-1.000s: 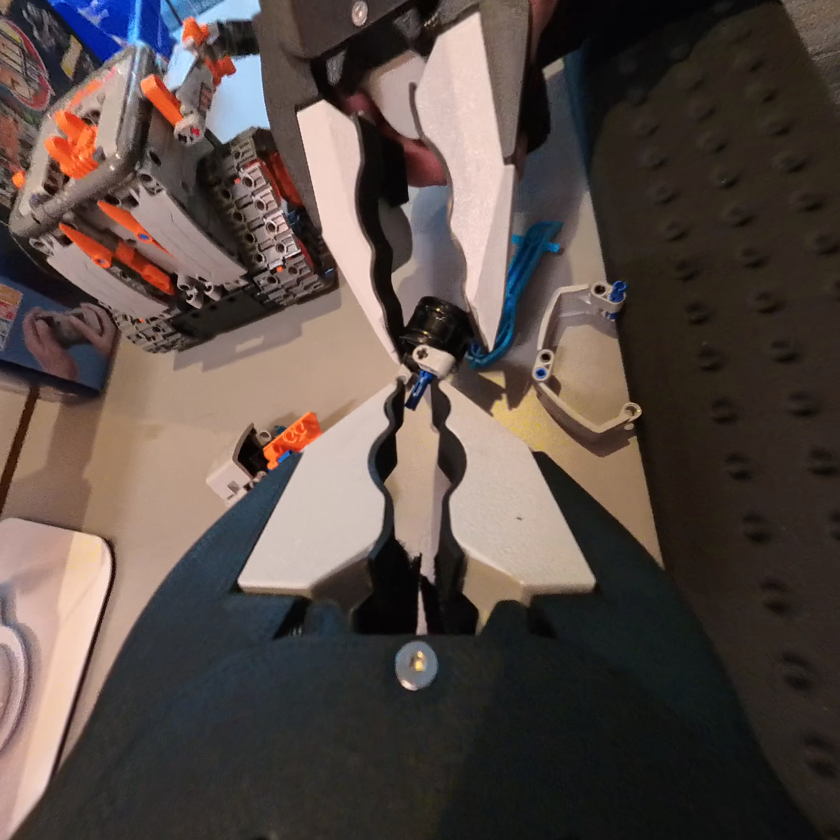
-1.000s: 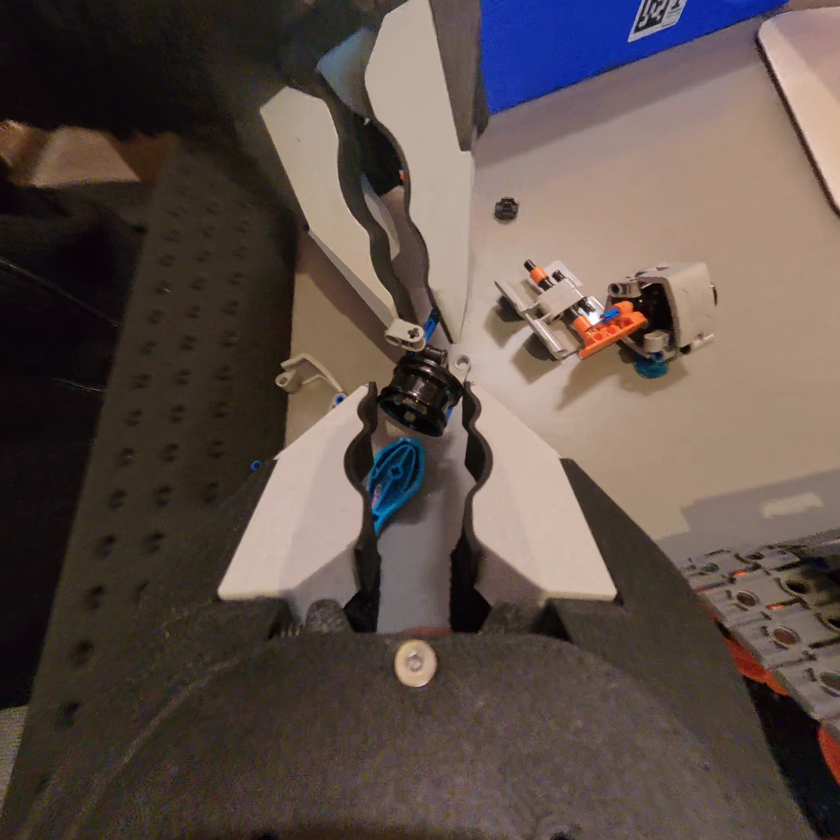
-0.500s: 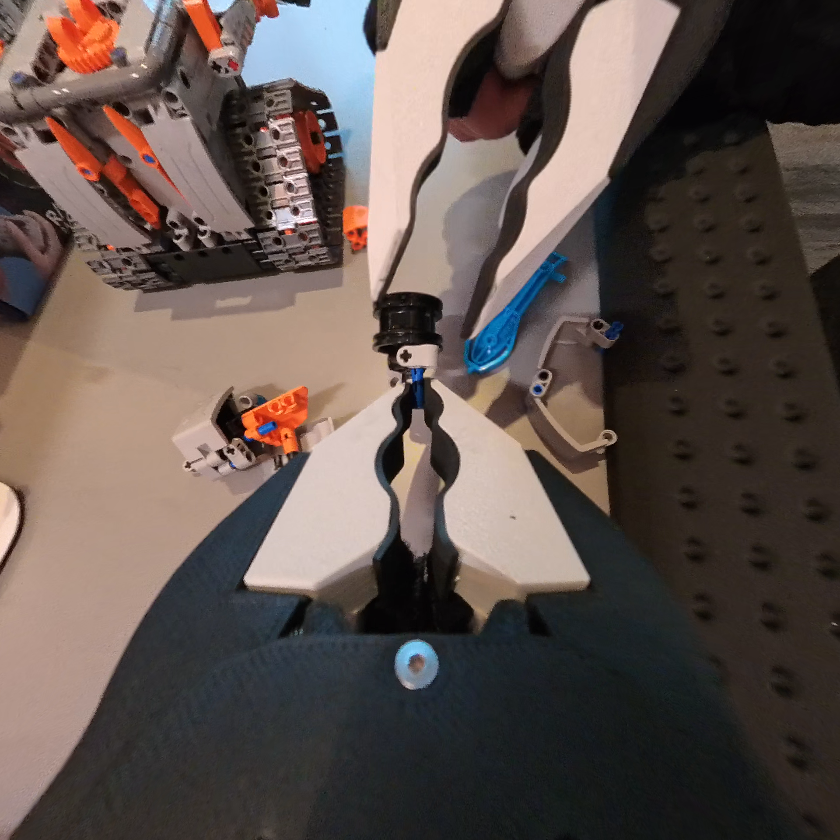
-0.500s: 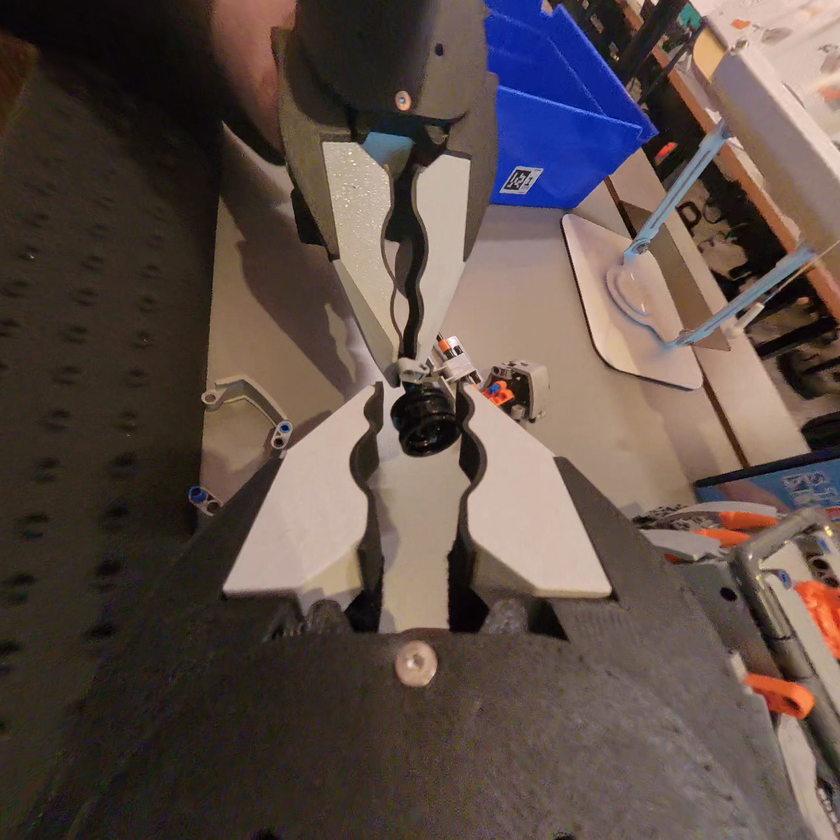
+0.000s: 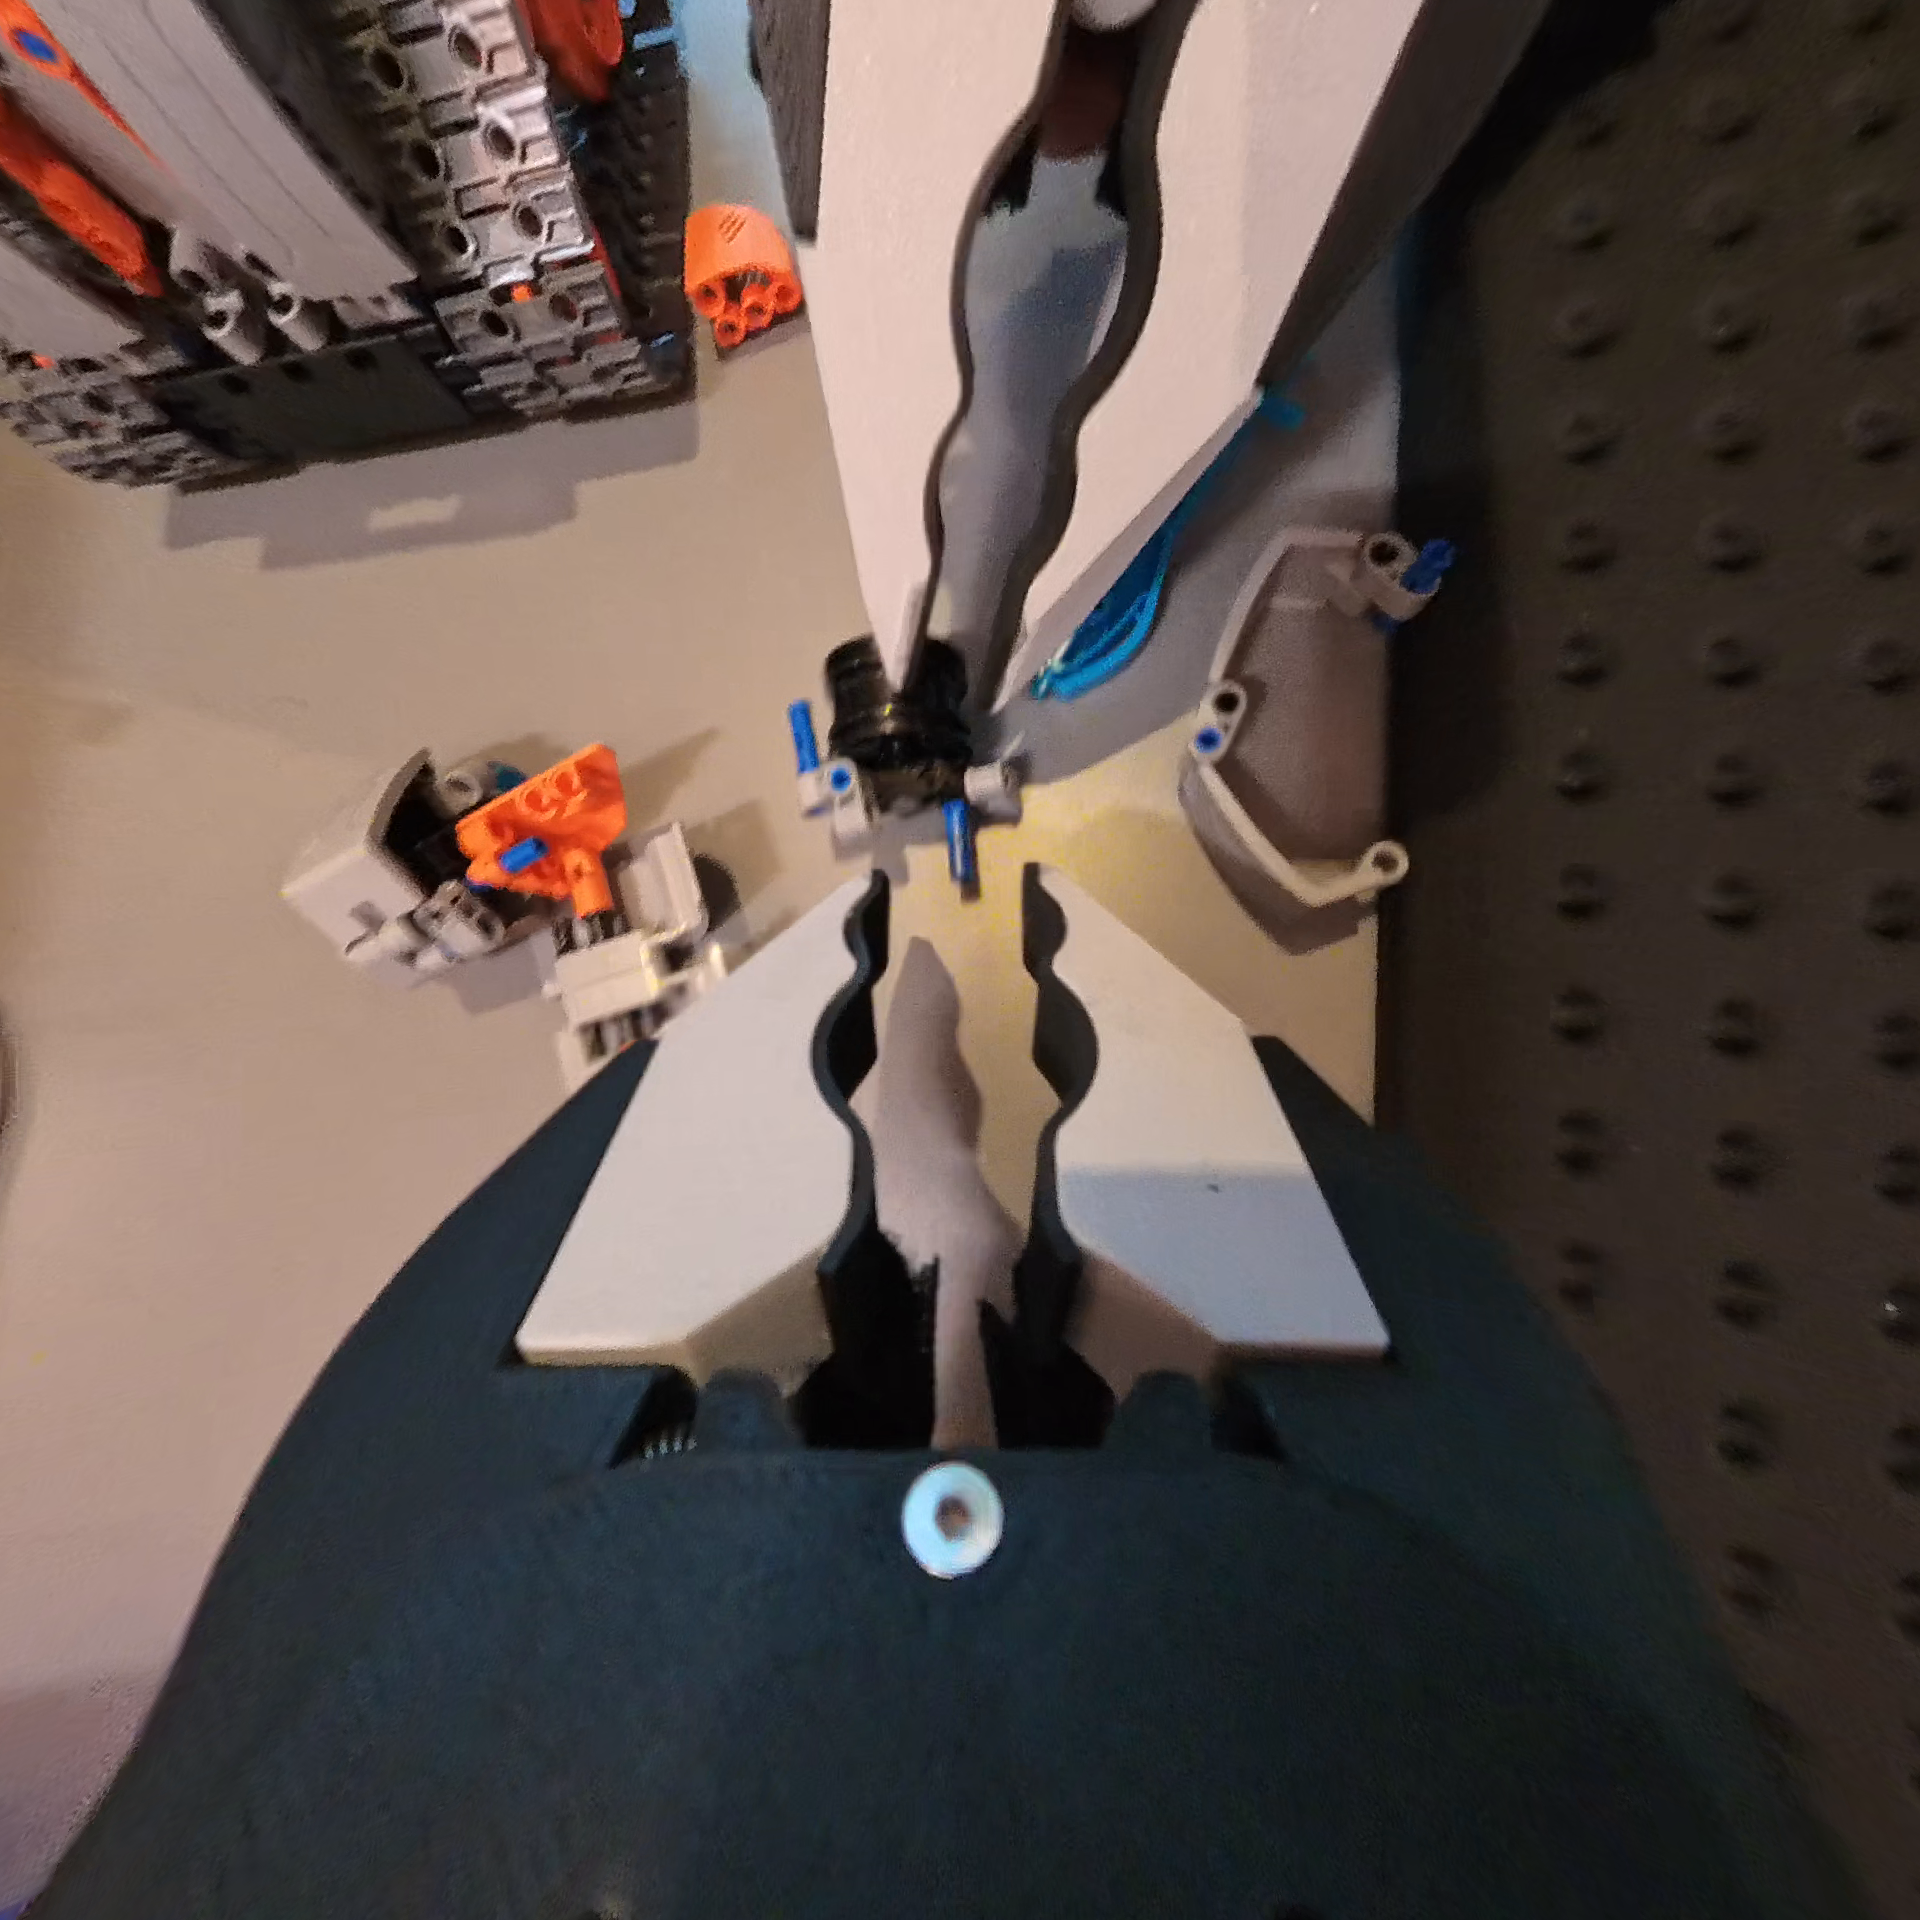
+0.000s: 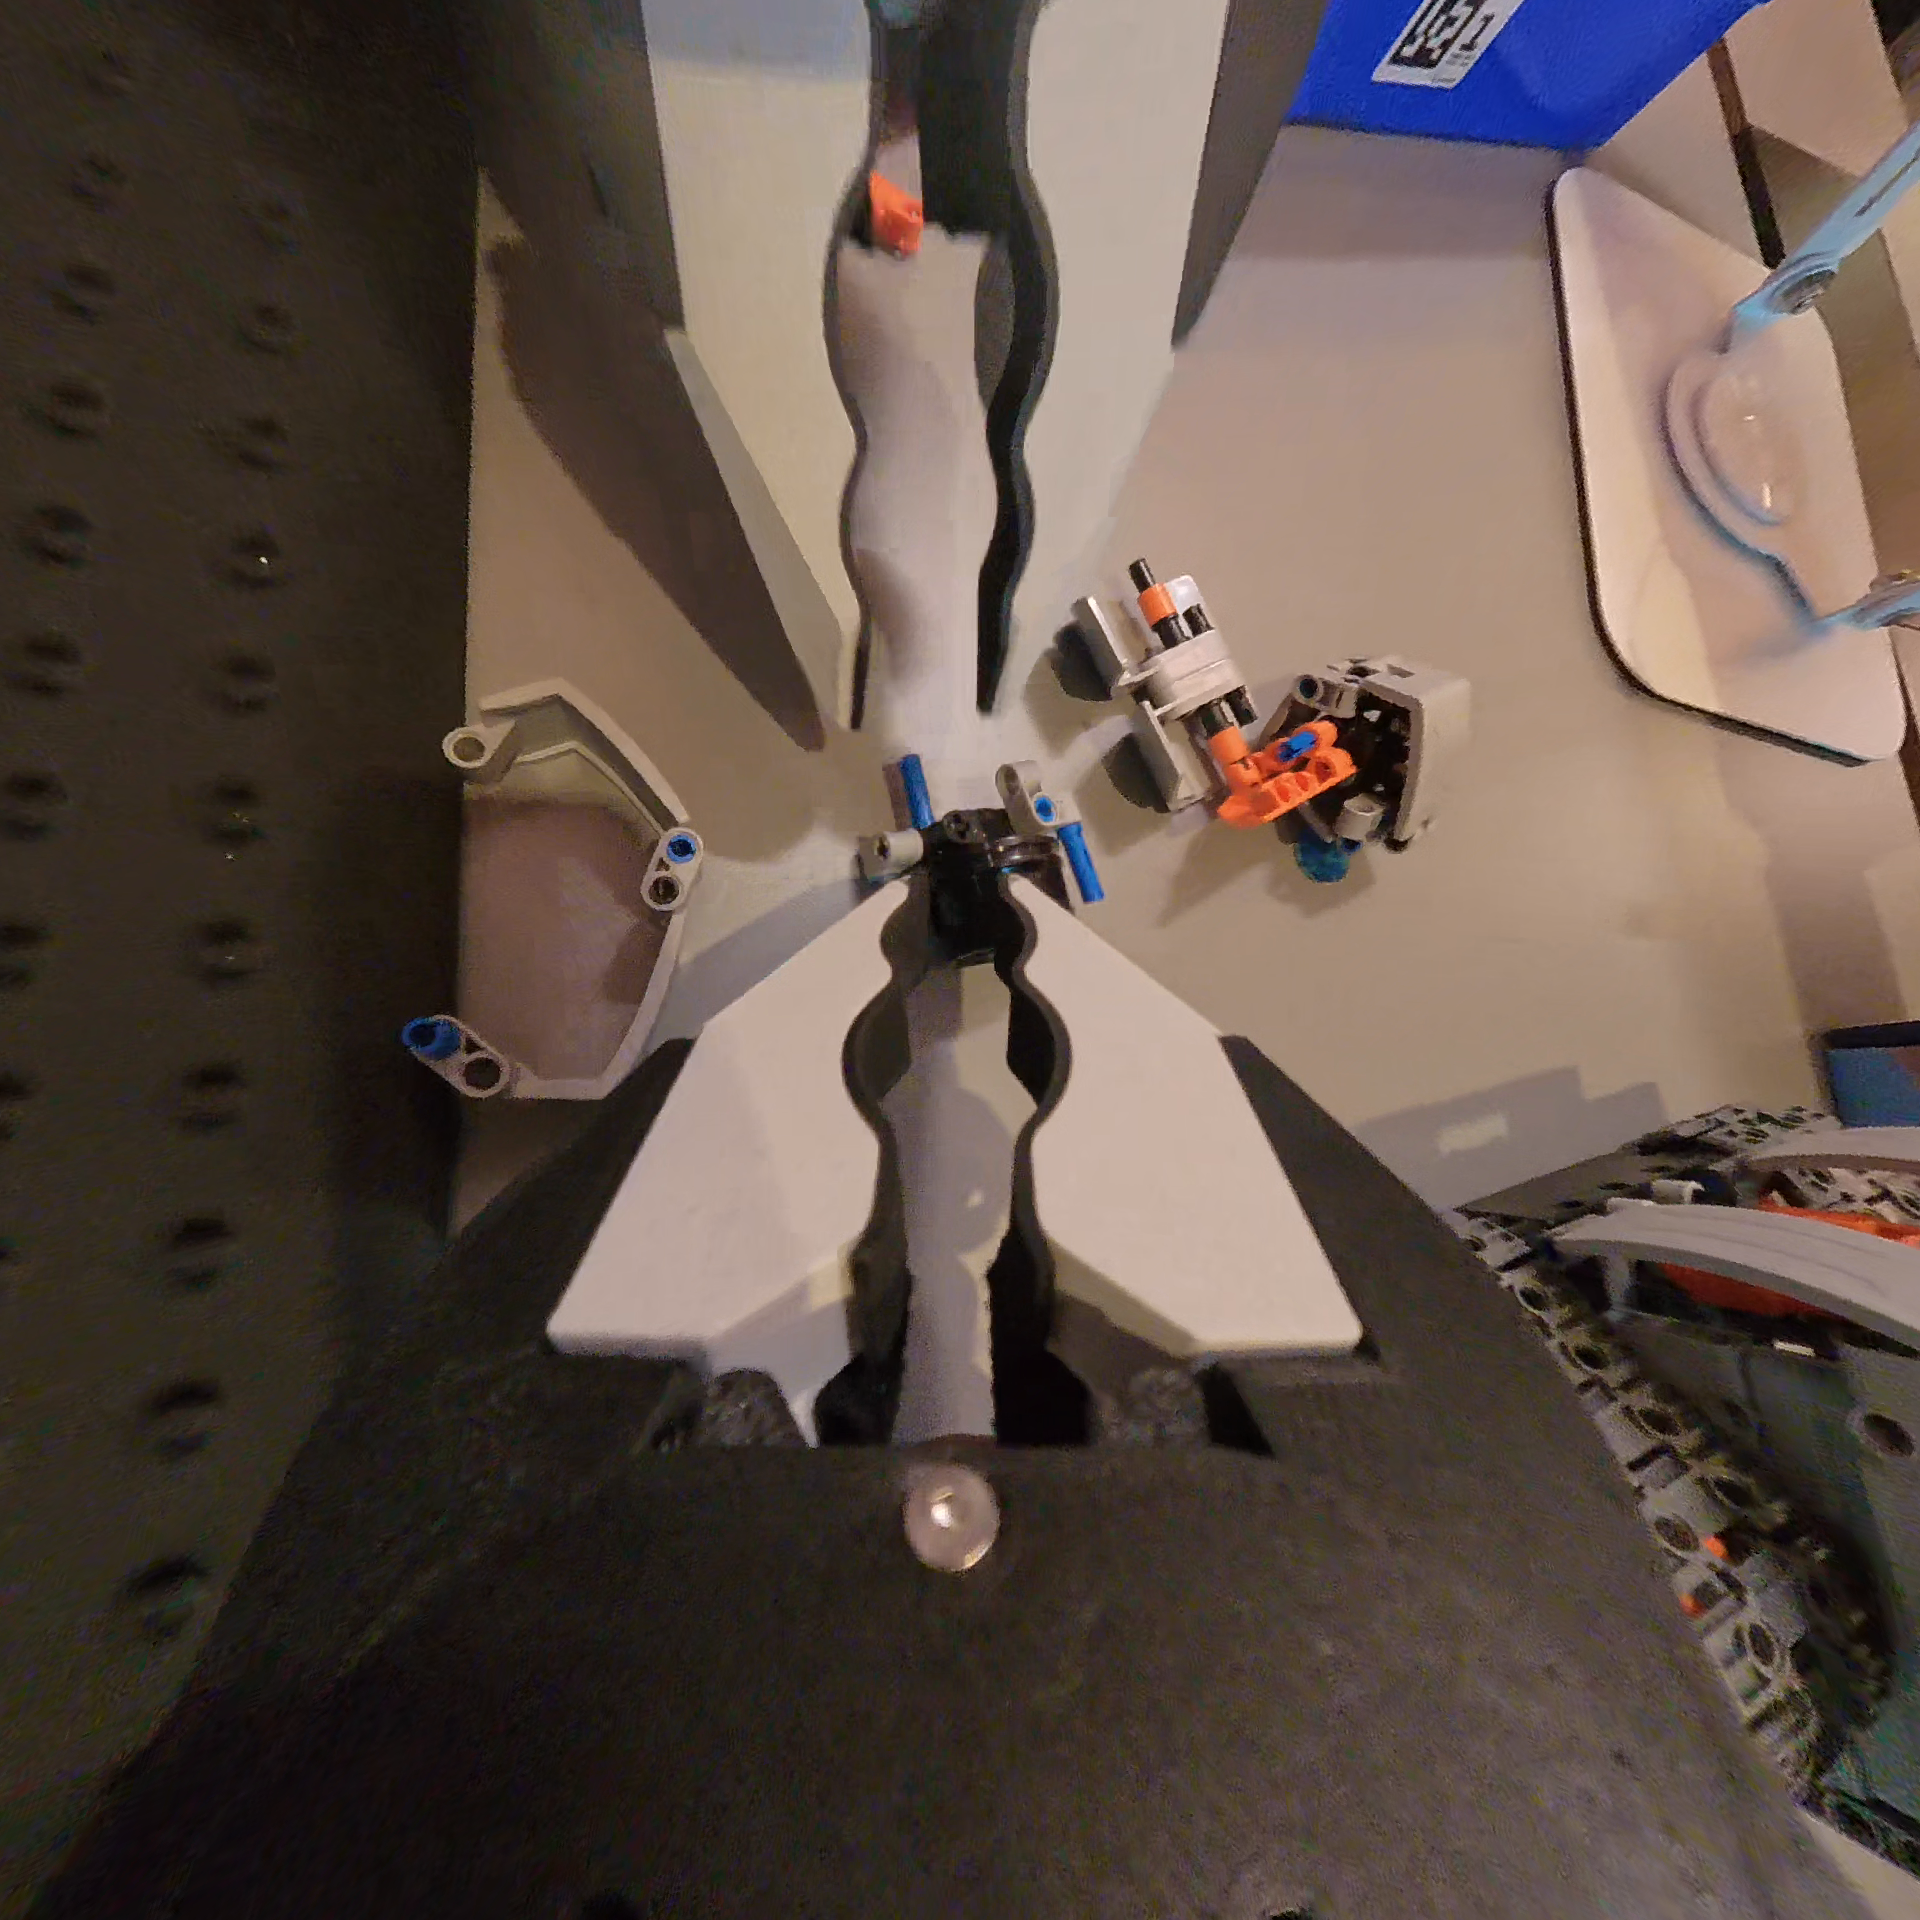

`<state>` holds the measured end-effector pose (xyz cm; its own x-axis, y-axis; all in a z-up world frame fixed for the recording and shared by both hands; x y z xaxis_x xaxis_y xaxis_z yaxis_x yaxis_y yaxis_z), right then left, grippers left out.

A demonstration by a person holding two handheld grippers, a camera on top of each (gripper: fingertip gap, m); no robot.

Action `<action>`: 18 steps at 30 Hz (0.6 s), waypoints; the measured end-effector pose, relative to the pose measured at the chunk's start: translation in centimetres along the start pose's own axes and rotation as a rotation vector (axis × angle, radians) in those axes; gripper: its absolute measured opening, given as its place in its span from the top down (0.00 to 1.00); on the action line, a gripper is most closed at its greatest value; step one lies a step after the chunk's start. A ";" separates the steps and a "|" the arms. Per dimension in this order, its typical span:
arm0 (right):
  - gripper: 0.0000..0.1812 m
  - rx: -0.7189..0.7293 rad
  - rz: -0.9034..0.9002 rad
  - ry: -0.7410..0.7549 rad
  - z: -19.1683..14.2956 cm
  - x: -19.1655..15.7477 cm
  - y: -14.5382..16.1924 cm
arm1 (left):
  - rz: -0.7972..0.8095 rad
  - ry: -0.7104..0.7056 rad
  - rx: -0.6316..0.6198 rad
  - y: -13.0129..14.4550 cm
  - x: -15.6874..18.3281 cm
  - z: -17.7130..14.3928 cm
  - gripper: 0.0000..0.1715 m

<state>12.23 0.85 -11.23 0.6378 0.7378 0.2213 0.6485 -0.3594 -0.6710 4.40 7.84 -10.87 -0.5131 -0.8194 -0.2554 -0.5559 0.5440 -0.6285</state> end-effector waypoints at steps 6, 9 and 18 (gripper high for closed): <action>0.93 0.098 0.038 0.007 -1.3 0.6 -0.2 | 0.037 -0.256 -0.042 1.4 -3.8 -9.9 0.87; 0.92 0.118 0.055 0.016 -1.6 0.9 0.1 | -0.018 -0.435 -0.104 3.6 -8.4 -16.1 0.86; 0.92 0.138 0.092 0.014 -1.6 1.7 0.8 | -0.225 -0.411 -0.375 13.4 -17.7 -19.9 0.84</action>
<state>14.53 0.94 -10.28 0.6980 0.6971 0.1639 0.5249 -0.3424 -0.7793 -6.99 33.20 -0.19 -0.1025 -0.8836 -0.4568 -0.8527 0.3146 -0.4171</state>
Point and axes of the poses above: each gripper's, where its closed fingertips meet, z out along the fingers, y out of its underside, x = y × z across the jaws, the point moved 6 cm from there along -z, back along the fingers, and after that the axes turned 8 degrees about -y, right-handed, at the moved point
